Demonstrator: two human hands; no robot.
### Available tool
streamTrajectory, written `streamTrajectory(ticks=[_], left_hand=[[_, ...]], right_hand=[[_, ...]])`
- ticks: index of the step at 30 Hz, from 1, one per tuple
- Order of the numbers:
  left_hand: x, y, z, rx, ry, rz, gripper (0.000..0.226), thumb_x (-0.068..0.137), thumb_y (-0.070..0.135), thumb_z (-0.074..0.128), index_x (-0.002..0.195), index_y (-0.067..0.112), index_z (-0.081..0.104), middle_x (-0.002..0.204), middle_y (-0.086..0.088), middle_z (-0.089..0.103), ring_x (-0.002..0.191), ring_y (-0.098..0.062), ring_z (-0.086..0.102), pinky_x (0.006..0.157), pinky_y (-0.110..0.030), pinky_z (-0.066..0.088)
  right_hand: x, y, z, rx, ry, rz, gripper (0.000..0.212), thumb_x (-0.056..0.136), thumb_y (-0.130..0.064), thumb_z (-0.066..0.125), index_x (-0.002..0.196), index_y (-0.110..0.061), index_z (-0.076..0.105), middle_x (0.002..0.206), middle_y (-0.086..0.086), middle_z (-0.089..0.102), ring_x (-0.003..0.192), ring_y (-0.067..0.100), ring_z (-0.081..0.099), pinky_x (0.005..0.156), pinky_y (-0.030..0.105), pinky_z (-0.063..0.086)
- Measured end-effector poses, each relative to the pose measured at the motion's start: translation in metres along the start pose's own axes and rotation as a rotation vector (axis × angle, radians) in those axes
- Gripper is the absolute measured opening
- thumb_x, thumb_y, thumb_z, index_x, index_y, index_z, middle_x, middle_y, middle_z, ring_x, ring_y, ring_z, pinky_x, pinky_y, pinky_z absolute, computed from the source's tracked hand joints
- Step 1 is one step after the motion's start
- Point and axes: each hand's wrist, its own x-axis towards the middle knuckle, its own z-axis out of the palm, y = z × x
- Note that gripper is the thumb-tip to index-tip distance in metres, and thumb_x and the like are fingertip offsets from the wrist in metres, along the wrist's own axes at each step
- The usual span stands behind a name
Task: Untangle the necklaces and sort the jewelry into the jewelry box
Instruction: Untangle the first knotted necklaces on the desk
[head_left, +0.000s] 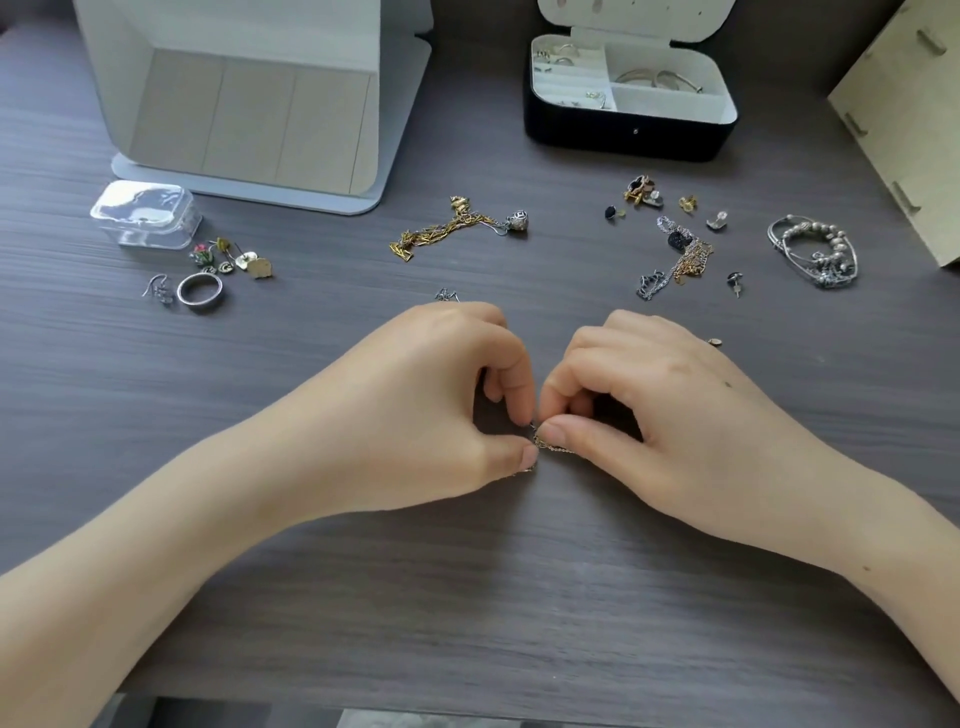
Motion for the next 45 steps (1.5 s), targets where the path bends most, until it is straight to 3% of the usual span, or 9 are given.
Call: streamTrajectory(ticks=[7, 16, 23, 27, 30, 34, 39, 42, 45], left_hand=[[-0.001, 0.001, 0.007, -0.07, 0.105, -0.021, 0.02, 0.064, 0.049, 0.077, 0.064, 0.033, 0.064, 0.07, 0.011, 0.053, 0.076, -0.003, 0.048, 0.063, -0.011, 0.034], [0.001, 0.001, 0.008, -0.145, 0.087, -0.026, 0.008, 0.068, 0.047, 0.061, 0.063, 0.04, 0.063, 0.071, 0.015, 0.061, 0.076, -0.007, 0.05, 0.064, -0.016, 0.038], [0.001, 0.002, 0.003, -0.234, 0.021, -0.058, 0.009, 0.067, 0.045, 0.061, 0.06, 0.039, 0.063, 0.076, 0.016, 0.062, 0.077, -0.006, 0.049, 0.068, -0.017, 0.038], [0.001, 0.001, 0.003, -0.286, -0.003, -0.054, 0.01, 0.069, 0.044, 0.061, 0.066, 0.036, 0.067, 0.077, 0.013, 0.062, 0.078, -0.008, 0.049, 0.071, -0.02, 0.039], [0.001, 0.002, 0.002, -0.322, -0.006, -0.056, 0.008, 0.069, 0.044, 0.06, 0.073, 0.041, 0.066, 0.076, 0.012, 0.062, 0.076, -0.009, 0.049, 0.073, -0.025, 0.039], [0.001, 0.001, 0.002, -0.337, -0.012, -0.034, 0.023, 0.065, 0.058, 0.054, 0.073, 0.041, 0.067, 0.076, 0.011, 0.063, 0.074, -0.009, 0.05, 0.073, -0.027, 0.04], [0.001, -0.001, 0.005, -0.293, 0.019, 0.002, 0.026, 0.068, 0.058, 0.051, 0.078, 0.042, 0.068, 0.076, 0.01, 0.064, 0.076, -0.012, 0.052, 0.072, -0.03, 0.041], [0.0, -0.001, 0.006, -0.268, 0.03, 0.03, 0.022, 0.07, 0.054, 0.052, 0.079, 0.041, 0.069, 0.076, 0.009, 0.062, 0.076, -0.013, 0.051, 0.07, -0.027, 0.041], [-0.001, 0.0, 0.007, -0.295, 0.041, 0.05, 0.014, 0.073, 0.045, 0.059, 0.076, 0.037, 0.07, 0.072, 0.009, 0.059, 0.073, -0.011, 0.051, 0.067, -0.024, 0.041]], right_hand=[[-0.003, -0.003, 0.001, 0.007, 0.098, 0.047, 0.015, 0.085, -0.036, 0.044, 0.079, -0.027, 0.055, 0.077, -0.014, 0.051, 0.073, 0.009, 0.04, 0.069, 0.028, 0.031], [-0.005, 0.0, -0.002, 0.093, 0.12, 0.068, 0.009, 0.087, -0.038, 0.043, 0.08, -0.034, 0.047, 0.075, -0.022, 0.046, 0.073, 0.002, 0.041, 0.07, 0.021, 0.032], [-0.006, -0.001, -0.002, 0.065, 0.174, 0.064, 0.018, 0.088, -0.028, 0.042, 0.083, -0.018, 0.056, 0.074, -0.011, 0.052, 0.073, 0.008, 0.044, 0.071, 0.025, 0.033], [-0.007, -0.002, -0.004, 0.062, 0.206, 0.035, 0.019, 0.089, -0.029, 0.046, 0.089, -0.018, 0.061, 0.082, -0.019, 0.052, 0.077, 0.01, 0.048, 0.073, 0.026, 0.034], [-0.009, -0.003, -0.006, 0.038, 0.207, 0.008, 0.02, 0.088, -0.032, 0.05, 0.088, -0.02, 0.066, 0.082, -0.015, 0.063, 0.078, 0.016, 0.053, 0.073, 0.032, 0.036], [-0.008, -0.005, -0.005, -0.02, 0.268, -0.022, 0.016, 0.085, -0.026, 0.056, 0.081, -0.017, 0.068, 0.075, -0.01, 0.065, 0.071, 0.019, 0.054, 0.068, 0.033, 0.037], [-0.008, -0.007, -0.002, -0.01, 0.275, 0.017, 0.015, 0.08, -0.024, 0.055, 0.074, -0.017, 0.067, 0.069, -0.011, 0.062, 0.069, 0.014, 0.05, 0.068, 0.027, 0.036], [-0.01, -0.01, -0.006, 0.137, 0.235, 0.134, 0.013, 0.075, -0.03, 0.057, 0.071, -0.023, 0.068, 0.064, -0.02, 0.052, 0.067, 0.005, 0.048, 0.065, 0.014, 0.035], [-0.011, -0.009, -0.01, 0.289, 0.177, 0.266, 0.006, 0.069, -0.031, 0.063, 0.067, -0.032, 0.069, 0.059, -0.017, 0.053, 0.068, 0.005, 0.053, 0.063, 0.01, 0.036]])
